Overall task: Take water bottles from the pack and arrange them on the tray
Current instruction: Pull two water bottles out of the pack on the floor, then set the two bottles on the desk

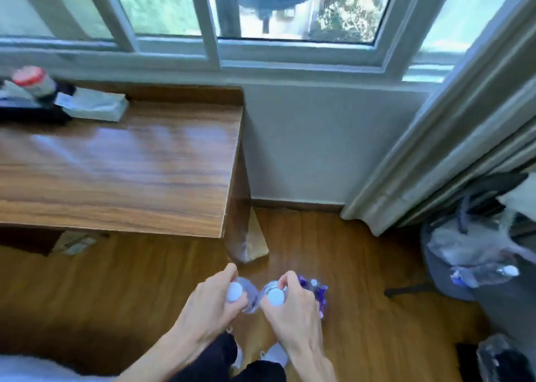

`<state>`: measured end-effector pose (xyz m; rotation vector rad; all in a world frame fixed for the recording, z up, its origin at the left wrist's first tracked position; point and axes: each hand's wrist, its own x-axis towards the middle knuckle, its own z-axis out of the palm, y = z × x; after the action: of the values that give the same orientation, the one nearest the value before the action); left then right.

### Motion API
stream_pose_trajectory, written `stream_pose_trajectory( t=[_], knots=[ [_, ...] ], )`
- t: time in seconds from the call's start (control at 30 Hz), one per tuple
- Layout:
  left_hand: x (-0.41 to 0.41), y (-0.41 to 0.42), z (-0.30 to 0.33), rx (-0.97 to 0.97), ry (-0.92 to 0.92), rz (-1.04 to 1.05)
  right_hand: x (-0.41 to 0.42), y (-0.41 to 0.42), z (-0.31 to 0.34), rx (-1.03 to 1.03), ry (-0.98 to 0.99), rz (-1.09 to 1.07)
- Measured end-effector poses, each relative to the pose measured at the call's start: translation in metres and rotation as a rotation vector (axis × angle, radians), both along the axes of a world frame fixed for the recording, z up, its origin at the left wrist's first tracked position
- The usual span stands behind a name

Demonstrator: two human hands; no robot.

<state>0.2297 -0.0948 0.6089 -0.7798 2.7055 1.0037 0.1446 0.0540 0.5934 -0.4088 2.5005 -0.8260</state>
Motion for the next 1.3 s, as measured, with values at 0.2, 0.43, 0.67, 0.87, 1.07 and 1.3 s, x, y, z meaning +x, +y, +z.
stream_pose_trajectory(
  t=[0.2,0.43,0.67,0.87,1.07,1.3],
  knots=[
    [0.056,-0.062,0.039,0.011,-0.018,0.267,0.024,-0.091,0.039,-0.059,-0.010,0.278],
    [0.117,-0.160,0.074,-0.132,0.051,0.508,0.058,-0.213,0.084,-0.197,0.048,0.535],
    [0.156,-0.262,0.108,-0.276,0.087,0.657,0.086,-0.339,0.120,-0.289,0.118,0.706],
    [0.170,-0.354,0.132,-0.285,0.123,0.795,0.098,-0.441,0.135,-0.309,0.107,0.738],
    [0.174,-0.457,0.136,-0.294,0.142,0.801,0.099,-0.547,0.135,-0.334,0.128,0.748],
    [0.160,-0.572,0.140,-0.274,0.165,0.787,0.089,-0.662,0.137,-0.332,0.089,0.703]
  ],
)
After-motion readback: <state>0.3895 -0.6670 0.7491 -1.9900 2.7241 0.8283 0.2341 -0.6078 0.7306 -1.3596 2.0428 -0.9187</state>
